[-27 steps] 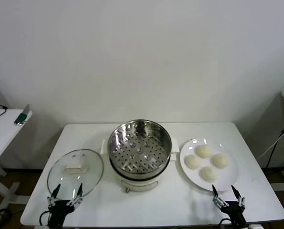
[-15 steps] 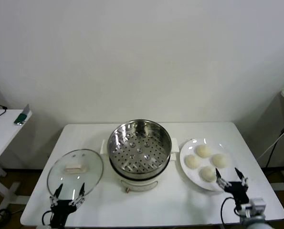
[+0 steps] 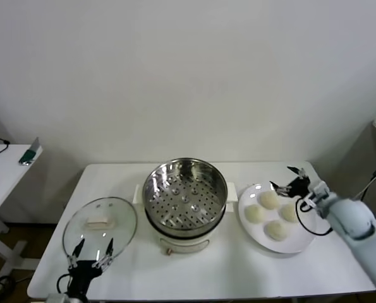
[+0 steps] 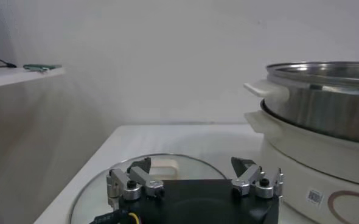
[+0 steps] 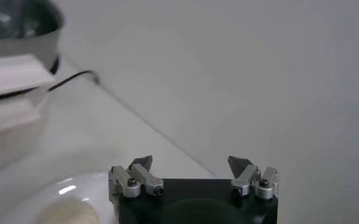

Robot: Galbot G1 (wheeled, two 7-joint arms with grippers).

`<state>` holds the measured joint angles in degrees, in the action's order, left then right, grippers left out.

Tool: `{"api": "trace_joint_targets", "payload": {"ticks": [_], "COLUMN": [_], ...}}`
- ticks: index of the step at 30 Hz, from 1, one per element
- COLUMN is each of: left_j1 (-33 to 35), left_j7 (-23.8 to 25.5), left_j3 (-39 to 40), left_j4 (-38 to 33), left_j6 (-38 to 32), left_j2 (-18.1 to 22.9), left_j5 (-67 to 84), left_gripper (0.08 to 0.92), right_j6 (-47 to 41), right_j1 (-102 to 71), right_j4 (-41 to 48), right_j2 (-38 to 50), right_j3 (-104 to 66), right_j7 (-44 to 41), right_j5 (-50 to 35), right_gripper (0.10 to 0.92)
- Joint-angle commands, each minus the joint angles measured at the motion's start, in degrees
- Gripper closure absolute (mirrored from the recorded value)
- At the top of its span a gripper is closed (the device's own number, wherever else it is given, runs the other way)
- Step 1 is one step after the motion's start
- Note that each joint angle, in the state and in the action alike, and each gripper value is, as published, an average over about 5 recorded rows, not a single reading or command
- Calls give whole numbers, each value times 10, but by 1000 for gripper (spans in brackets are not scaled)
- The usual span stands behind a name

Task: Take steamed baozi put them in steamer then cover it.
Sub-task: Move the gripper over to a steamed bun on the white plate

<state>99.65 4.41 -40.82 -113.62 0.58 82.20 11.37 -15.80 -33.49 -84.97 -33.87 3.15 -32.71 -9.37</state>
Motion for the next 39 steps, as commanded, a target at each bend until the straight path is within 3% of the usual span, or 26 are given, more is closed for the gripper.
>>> {"api": "trace_joint_targets", "payload": {"ticks": [1,6,11,24,39], "left_j1": [-2,2,5,4,-1], "left_j7": [4,5,5,4,4], "left_j3": [-1,-2,0,-3,-3], "left_j4": [0,0,1,0,6], "left_j6": [1,-1,-4,-7,-8], "left_j2": [0,2,3,6,6], "left_j5": [0,-3,-5,-2,-1], "left_gripper": [177,177,177,177,177], "right_j6": [115,147,140,122,114], "right_j1": [407,548,576,483,401], "right_j4": [149,181,206,364,441], "right_j2": [85,52,6,-157,-206], "right_j3": [422,595,667,614,534], "right_j7": [-292,-340,-350,-332,-312], "right_j5": [108,89,51,45,94], "right_gripper": [203,203,203,203,203]}}
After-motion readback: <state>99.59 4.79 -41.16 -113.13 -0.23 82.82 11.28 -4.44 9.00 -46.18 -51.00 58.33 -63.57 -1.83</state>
